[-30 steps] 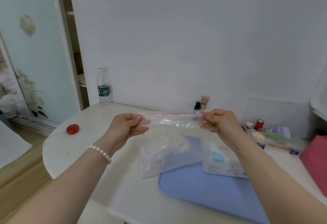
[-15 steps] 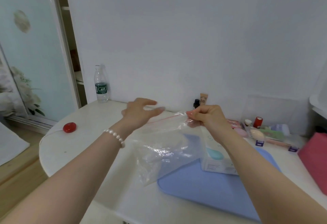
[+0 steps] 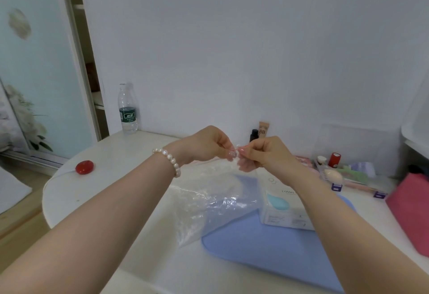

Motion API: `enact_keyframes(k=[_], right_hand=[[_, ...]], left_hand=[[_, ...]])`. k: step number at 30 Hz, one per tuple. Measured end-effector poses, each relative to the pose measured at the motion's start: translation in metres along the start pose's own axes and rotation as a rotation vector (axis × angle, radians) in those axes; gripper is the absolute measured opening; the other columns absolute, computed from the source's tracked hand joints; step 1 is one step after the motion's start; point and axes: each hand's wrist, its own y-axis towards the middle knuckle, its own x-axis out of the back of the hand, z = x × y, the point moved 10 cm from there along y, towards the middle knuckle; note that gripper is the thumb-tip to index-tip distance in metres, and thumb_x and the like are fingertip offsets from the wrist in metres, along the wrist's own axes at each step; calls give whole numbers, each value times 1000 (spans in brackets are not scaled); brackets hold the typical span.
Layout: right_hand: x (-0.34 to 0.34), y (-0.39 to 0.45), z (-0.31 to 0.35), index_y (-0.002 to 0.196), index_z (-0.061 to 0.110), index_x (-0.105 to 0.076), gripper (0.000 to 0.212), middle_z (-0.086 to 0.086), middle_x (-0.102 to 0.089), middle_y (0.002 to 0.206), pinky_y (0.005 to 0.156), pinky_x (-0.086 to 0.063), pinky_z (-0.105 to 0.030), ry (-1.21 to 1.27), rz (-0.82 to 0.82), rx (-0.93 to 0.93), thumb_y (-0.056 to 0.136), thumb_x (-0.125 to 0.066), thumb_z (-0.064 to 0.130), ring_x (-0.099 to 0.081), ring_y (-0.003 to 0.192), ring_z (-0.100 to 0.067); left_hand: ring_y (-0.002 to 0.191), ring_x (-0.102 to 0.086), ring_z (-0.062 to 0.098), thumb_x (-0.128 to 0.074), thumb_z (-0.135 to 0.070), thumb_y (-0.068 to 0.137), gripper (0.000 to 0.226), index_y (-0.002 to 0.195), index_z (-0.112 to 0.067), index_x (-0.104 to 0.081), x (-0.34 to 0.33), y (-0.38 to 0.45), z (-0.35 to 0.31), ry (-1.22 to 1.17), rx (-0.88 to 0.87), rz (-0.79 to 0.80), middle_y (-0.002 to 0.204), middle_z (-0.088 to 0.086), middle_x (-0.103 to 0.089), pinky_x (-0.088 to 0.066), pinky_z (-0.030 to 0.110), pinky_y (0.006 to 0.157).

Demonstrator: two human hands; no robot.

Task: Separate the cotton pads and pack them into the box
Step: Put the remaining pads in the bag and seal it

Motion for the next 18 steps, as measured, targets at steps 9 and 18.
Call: enact_keyframes(k=[9,18], right_hand=[[7,3,-4,71,-2,-62,15,-7,-64,54,53,-53,-21,24,-74,33,85,-59,-3,-61,47,-13],[16,2,-13,66,-1,-62,18,-7,-66,54,57,-56,-25,103,-89,-6,84,-61,0,-62,49,-18]], left_hand=[[71,-52,13,-71,-15,82,12,71,-15,-67,-5,3,5,-1,-8,-103,72,4,-64,-41,23,67],[63,-49,10,-70,-6,80,18,64,-14,-66,-2,3,12,36,16,-123,64,1,-63,-36,15,57]])
